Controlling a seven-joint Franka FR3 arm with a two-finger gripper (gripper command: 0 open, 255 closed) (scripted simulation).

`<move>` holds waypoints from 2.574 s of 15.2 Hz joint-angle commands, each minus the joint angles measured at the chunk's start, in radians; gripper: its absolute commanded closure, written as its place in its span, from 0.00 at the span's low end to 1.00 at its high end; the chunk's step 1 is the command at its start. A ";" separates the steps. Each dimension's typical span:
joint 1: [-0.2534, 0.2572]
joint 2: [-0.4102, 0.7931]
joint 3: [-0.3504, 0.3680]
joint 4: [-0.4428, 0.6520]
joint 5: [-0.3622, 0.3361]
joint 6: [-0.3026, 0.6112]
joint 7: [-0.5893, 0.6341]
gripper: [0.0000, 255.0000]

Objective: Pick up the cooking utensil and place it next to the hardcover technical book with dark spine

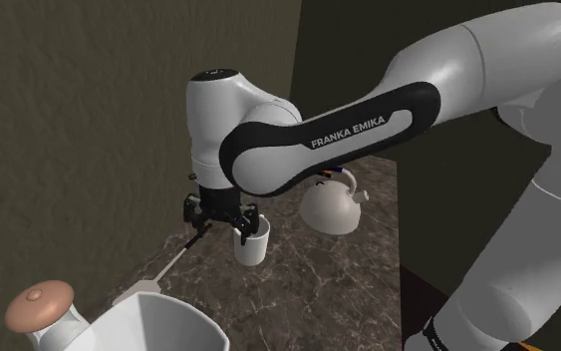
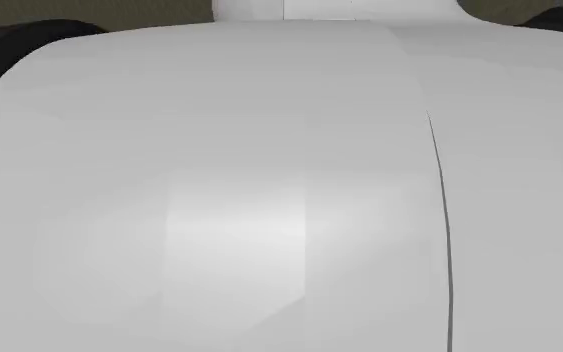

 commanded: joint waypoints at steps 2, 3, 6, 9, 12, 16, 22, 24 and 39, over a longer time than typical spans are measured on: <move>0.049 0.167 -0.005 0.111 -0.138 -0.006 0.175 0.00; 0.075 0.219 -0.017 0.155 -0.177 -0.014 0.224 0.00; 0.163 0.365 -0.068 0.296 -0.269 -0.047 0.342 0.00; 0.250 0.500 -0.123 0.455 -0.333 -0.089 0.429 0.00; 0.266 0.531 -0.138 0.471 -0.348 -0.076 0.446 0.00; 0.266 0.551 -0.148 0.446 -0.363 -0.035 0.455 0.00; 0.267 0.559 -0.153 0.437 -0.370 -0.019 0.459 0.00; 0.267 0.559 -0.153 0.437 -0.370 -0.019 0.459 0.00; 0.263 0.537 -0.142 0.459 -0.353 -0.059 0.447 1.00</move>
